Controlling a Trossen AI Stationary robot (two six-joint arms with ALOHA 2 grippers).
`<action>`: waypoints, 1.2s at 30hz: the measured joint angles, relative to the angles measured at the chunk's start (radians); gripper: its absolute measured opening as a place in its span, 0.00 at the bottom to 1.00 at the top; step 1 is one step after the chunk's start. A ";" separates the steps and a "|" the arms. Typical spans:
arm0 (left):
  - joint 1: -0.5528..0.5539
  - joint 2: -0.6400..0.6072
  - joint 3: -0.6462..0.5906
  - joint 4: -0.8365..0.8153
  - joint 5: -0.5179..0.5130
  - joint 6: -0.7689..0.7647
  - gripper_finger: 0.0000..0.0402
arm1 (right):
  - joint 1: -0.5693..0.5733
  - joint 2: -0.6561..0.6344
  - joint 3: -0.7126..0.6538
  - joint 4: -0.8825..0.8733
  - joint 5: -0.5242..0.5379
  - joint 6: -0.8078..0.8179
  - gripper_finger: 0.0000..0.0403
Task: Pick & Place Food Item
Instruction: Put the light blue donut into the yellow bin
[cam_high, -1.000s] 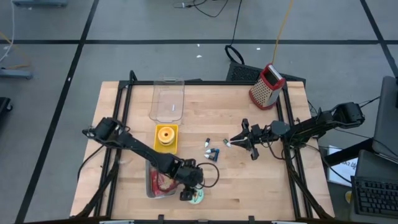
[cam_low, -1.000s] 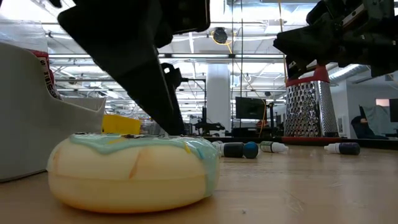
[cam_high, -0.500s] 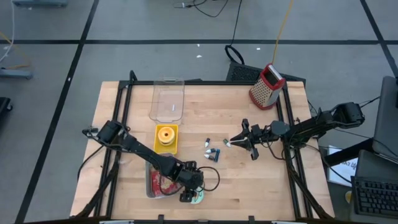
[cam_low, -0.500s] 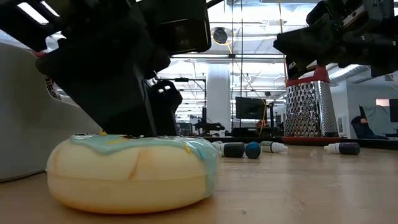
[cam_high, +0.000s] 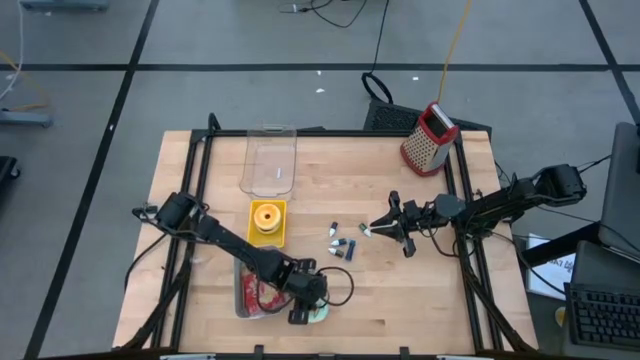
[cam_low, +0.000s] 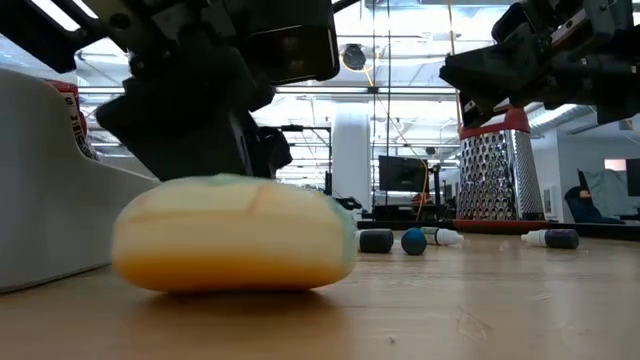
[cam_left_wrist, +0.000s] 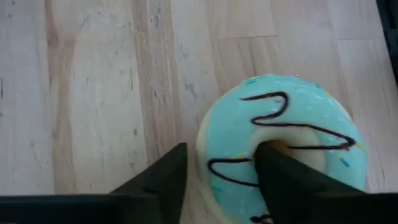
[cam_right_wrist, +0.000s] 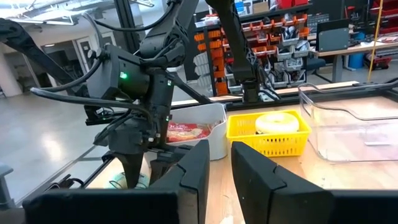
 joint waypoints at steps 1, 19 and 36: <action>0.002 0.000 0.000 0.001 0.000 0.001 0.40 | 0.000 0.000 0.000 -0.001 0.000 0.000 0.15; 0.101 -0.249 -0.002 -0.083 0.022 0.106 0.08 | 0.000 0.000 0.000 -0.019 -0.003 0.000 0.15; 0.132 -0.593 -0.001 -0.650 -0.538 0.119 0.05 | 0.000 0.000 0.000 -0.048 0.000 -0.016 0.15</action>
